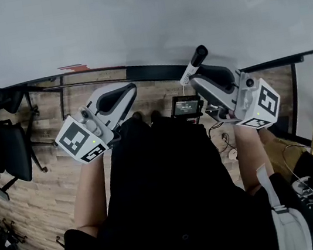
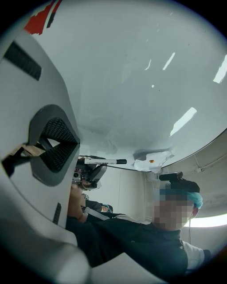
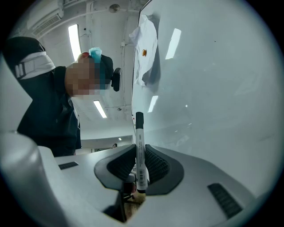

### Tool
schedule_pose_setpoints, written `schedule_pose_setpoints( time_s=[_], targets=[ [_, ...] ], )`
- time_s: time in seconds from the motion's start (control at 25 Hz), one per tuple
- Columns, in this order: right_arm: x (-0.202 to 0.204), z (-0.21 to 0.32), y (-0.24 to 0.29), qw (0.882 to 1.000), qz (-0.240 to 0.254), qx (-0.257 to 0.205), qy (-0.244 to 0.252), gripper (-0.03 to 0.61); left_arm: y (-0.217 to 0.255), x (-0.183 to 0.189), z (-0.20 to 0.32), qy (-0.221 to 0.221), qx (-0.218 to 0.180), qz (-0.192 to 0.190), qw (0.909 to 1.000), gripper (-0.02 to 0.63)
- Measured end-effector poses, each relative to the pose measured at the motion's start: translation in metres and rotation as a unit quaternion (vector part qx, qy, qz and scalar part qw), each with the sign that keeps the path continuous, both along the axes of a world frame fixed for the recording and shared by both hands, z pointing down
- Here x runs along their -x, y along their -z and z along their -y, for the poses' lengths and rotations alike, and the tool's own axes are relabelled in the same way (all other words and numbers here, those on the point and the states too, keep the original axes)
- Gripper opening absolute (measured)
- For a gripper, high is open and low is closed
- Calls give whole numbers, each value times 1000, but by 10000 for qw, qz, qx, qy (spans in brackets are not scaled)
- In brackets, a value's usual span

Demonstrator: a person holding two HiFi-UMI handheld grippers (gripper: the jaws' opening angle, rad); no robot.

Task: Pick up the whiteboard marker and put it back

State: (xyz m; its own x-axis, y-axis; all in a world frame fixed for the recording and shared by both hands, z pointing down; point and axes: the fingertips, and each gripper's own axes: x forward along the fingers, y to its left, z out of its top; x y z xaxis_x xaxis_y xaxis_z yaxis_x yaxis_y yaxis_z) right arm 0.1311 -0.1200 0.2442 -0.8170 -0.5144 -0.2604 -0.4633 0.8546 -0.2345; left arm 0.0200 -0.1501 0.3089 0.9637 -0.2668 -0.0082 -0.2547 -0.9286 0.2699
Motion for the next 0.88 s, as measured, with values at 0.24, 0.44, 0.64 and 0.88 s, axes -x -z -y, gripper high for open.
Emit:
schedule_pose_setpoints(
  time_s=[0.24, 0.44, 0.64, 0.88],
  targets=[
    [-3, 3, 0, 10000, -37, -5, -61, 74, -2, -1, 1, 5, 34, 5, 10000, 11],
    [-4, 4, -1, 9999, -60, 8, -82, 74, -5, -3, 1, -2, 87, 17, 10000, 11],
    [-10, 13, -3, 9999, -88, 31, -82, 74, -7, -11, 8, 29, 118, 2, 9999, 11],
    [-13, 38, -1, 9996, -229, 106, -114, 74, 0, -13, 29, 108, 173, -36, 9998, 11]
  ],
)
